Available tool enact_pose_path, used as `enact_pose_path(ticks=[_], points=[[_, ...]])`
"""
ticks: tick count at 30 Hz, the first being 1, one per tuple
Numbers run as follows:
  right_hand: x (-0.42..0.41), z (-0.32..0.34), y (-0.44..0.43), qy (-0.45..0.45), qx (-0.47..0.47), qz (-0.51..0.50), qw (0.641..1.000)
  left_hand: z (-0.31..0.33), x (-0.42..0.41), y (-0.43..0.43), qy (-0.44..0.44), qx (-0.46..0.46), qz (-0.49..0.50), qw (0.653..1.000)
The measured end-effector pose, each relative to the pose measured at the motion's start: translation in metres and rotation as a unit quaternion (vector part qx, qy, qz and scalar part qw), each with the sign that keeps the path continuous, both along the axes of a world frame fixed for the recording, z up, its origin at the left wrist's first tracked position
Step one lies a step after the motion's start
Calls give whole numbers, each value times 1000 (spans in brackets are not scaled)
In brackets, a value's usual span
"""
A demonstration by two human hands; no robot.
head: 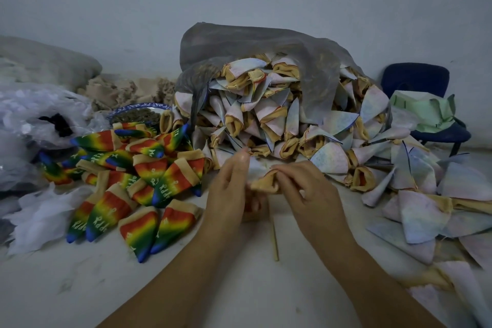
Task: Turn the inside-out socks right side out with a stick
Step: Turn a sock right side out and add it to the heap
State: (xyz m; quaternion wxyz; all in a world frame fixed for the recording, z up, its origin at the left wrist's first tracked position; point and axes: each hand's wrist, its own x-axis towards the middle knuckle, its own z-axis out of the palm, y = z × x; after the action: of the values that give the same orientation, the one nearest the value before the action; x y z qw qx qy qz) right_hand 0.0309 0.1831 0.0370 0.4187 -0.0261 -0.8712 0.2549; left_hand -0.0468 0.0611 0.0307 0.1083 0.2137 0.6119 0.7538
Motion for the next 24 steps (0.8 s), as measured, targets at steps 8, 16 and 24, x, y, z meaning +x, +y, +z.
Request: enact_pose_path(ticks=[8,16,24], points=[[-1,0,8,8,-20,-123,992,-3,11,11,86,-68,-8,994],[-3,-6,8,13,-45,-64,997,-5,5,5,26,-14,-9,1000],[-4,-4,2,6,-105,-13,994,1,9,5,21,-9,-15,1000]])
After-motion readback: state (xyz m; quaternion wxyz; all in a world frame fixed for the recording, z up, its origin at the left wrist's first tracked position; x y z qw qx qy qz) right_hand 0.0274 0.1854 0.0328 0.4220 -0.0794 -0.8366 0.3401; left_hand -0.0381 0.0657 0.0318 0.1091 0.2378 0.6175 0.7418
